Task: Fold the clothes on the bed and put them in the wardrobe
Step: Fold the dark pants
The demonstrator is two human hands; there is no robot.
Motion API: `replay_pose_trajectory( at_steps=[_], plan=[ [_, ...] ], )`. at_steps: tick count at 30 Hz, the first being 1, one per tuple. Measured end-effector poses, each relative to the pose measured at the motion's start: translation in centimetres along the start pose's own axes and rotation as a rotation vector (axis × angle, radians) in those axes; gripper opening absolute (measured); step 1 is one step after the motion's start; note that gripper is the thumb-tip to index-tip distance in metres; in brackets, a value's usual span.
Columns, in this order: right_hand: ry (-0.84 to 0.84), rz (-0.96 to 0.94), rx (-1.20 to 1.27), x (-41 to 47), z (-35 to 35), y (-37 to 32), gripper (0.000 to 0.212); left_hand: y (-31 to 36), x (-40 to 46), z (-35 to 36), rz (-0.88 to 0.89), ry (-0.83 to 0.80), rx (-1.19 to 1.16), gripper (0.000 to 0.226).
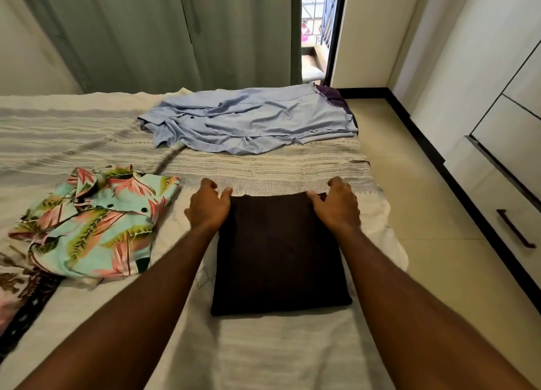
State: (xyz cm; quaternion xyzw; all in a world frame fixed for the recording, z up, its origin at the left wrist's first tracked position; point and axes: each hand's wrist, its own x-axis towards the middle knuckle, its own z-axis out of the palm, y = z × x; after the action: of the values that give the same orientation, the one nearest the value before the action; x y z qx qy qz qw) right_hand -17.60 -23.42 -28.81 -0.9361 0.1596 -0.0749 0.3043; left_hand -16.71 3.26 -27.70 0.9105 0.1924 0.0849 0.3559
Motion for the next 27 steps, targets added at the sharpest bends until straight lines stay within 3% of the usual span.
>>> replay_pose_trajectory(
  at_steps=[3, 6, 9, 13, 16, 18, 20, 22, 25, 27],
  plan=[
    [-0.04, 0.18, 0.079, 0.4, 2.0, 2.3, 0.066, -1.8, 0.4, 0.3, -0.141, -0.077, 0.129, 0.055],
    [-0.119, 0.263, 0.143, 1.6, 2.3, 2.3, 0.066, -2.4, 1.5, 0.1, -0.143, -0.201, 0.057, 0.053],
    [-0.214, 0.325, 0.231, 2.6, 2.6, 1.9, 0.053, -2.3, 2.0, -0.1, -0.176, -0.337, -0.116, 0.039],
    [-0.17, 0.349, 0.473, 1.6, 2.8, 1.8, 0.025, -1.1, 1.7, -1.1, -0.262, -0.441, -0.236, 0.021],
    [-0.195, 0.284, 0.879, -0.1, 0.3, 0.7, 0.013, 0.5, 1.6, -2.6, -0.252, -0.494, -0.351, 0.023],
    [-0.166, 0.184, 1.073, -0.8, -2.6, -0.4, 0.016, 2.2, 1.8, -3.9, -0.165, -0.466, -0.456, 0.031],
    [-0.081, 0.052, 1.17, -1.4, -5.8, -1.6, 0.031, 4.3, 2.1, -5.2, -0.042, -0.434, -0.558, 0.027],
    [-0.047, -0.066, 1.221, -2.3, -9.2, -2.9, 0.04, 6.7, 2.1, -6.8, 0.102, -0.419, -0.642, 0.021],
    [-0.056, -0.254, 1.087, -4.3, -12.6, -4.4, 0.025, 8.4, 2.1, -9.0, 0.247, -0.346, -0.691, 0.022],
    [-0.076, -0.371, 0.917, -6.2, -12.6, -4.6, 0.017, 7.2, 2.1, -10.1, 0.248, -0.342, -0.647, 0.024]
  ],
)
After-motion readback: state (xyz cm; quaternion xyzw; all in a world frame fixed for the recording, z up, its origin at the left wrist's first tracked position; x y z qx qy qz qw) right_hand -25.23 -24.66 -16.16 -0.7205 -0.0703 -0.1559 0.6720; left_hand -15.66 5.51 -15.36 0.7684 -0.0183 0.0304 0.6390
